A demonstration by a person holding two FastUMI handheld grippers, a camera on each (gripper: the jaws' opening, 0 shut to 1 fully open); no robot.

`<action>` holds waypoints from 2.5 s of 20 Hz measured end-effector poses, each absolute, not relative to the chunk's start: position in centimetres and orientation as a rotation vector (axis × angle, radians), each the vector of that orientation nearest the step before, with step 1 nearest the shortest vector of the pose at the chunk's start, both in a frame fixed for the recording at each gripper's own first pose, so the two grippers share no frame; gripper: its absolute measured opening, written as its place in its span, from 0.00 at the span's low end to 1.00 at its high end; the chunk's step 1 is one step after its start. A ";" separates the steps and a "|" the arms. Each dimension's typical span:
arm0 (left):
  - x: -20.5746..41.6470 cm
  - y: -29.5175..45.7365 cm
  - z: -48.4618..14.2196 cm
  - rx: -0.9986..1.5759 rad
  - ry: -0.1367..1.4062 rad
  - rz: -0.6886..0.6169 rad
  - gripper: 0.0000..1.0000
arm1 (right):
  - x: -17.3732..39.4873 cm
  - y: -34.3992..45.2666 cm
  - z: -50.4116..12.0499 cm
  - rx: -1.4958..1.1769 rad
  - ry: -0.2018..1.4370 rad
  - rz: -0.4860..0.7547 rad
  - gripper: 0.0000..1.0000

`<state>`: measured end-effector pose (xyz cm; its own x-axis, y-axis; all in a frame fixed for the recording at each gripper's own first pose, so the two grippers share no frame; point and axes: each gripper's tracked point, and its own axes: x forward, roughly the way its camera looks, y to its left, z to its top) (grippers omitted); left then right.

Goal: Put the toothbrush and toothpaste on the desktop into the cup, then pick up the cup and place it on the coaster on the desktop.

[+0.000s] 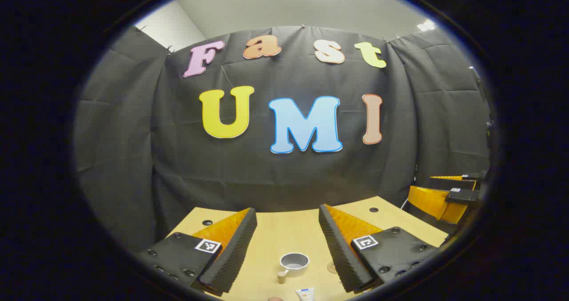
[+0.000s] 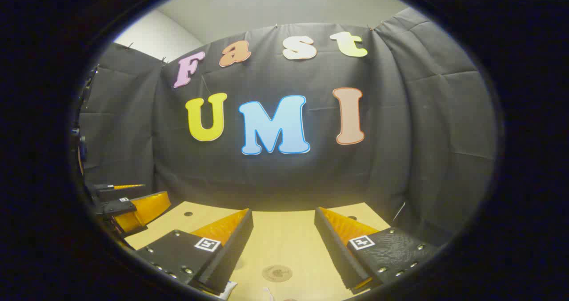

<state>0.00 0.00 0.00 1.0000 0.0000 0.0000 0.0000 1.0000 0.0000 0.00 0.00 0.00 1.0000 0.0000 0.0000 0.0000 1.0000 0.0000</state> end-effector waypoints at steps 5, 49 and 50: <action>0.3 -0.5 -1.2 -0.017 0.027 0.004 0.89 | 0.5 0.3 -0.6 -0.010 0.029 0.021 0.89; -6.2 -3.8 -40.9 -0.141 1.108 -0.064 0.94 | -4.9 2.0 -34.3 -0.062 1.087 0.152 0.92; -6.4 -3.6 -41.2 -0.143 1.120 -0.058 0.94 | -5.2 2.1 -34.9 -0.065 1.104 0.153 0.92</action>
